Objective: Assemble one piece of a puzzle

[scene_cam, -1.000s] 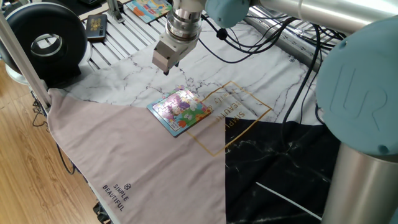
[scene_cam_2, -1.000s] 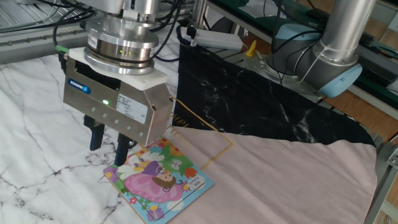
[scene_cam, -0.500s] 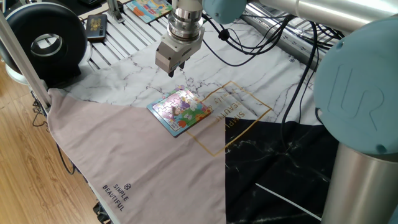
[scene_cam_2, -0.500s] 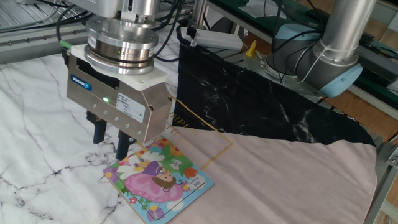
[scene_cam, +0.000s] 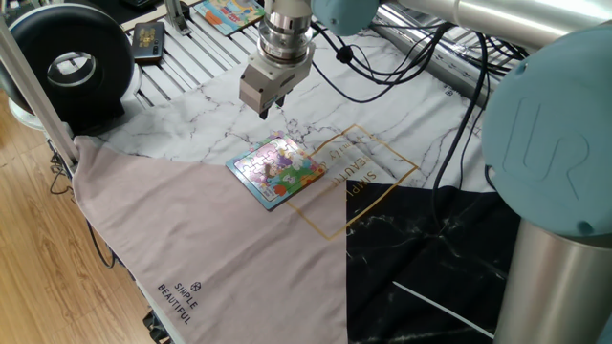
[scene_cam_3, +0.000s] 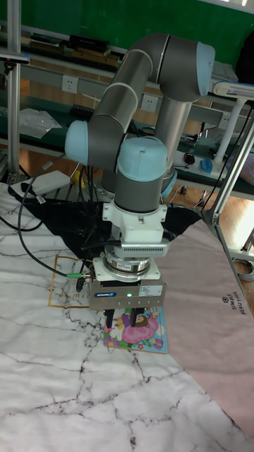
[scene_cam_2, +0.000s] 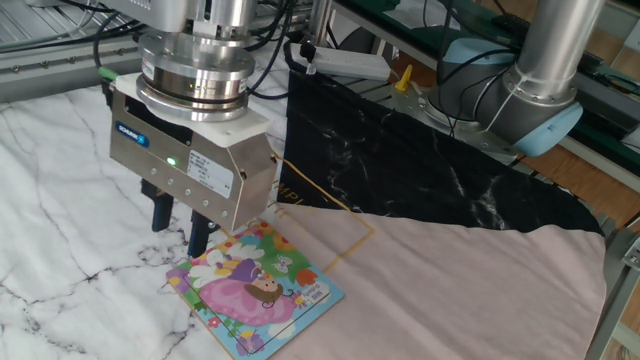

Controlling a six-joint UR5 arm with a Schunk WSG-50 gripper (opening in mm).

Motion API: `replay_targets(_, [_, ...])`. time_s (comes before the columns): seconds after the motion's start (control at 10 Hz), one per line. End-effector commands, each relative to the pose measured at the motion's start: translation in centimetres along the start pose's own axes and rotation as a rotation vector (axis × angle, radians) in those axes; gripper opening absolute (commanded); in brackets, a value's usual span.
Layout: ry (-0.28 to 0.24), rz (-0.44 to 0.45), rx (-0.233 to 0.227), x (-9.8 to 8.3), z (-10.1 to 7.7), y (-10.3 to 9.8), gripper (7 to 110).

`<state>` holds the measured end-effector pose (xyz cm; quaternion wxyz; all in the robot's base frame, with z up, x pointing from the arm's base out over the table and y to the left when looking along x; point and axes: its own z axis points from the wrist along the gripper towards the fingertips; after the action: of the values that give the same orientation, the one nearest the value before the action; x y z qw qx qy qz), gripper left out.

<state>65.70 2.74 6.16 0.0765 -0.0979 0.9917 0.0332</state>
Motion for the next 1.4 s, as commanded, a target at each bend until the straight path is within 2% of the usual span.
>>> replay_targets(0.0, [-0.049, -0.020, 0.000, -1.2, -0.1, -0.1, 44])
replay_targets(0.1, [-0.050, -0.005, 0.003, -1.3, -0.1, -0.2, 44])
replay_targets(0.2, [-0.061, 0.011, -0.020, -1.6, -0.2, 0.3, 44])
replay_targets(0.3, [-0.075, -0.008, -0.009, -1.9, -0.2, 0.1, 44])
replay_targets(0.4, [-0.101, 0.047, -0.066, -1.1, 0.5, 2.1, 44])
replay_targets(0.5, [-0.091, 0.066, -0.082, 1.4, 1.8, 3.7, 44])
replay_targets(0.7, [-0.050, 0.052, -0.037, 4.5, 3.0, 3.6, 44])
replay_targets(0.8, [-0.007, 0.048, -0.031, 6.1, 3.0, 3.5, 44])
replay_targets(0.9, [0.060, 0.037, -0.021, 8.0, 2.7, 3.1, 44])
replay_targets(1.0, [0.075, 0.036, -0.019, 8.6, 2.4, 2.9, 44])
replay_targets(1.3, [0.021, 0.028, -0.040, 9.1, 2.9, 1.4, 44])
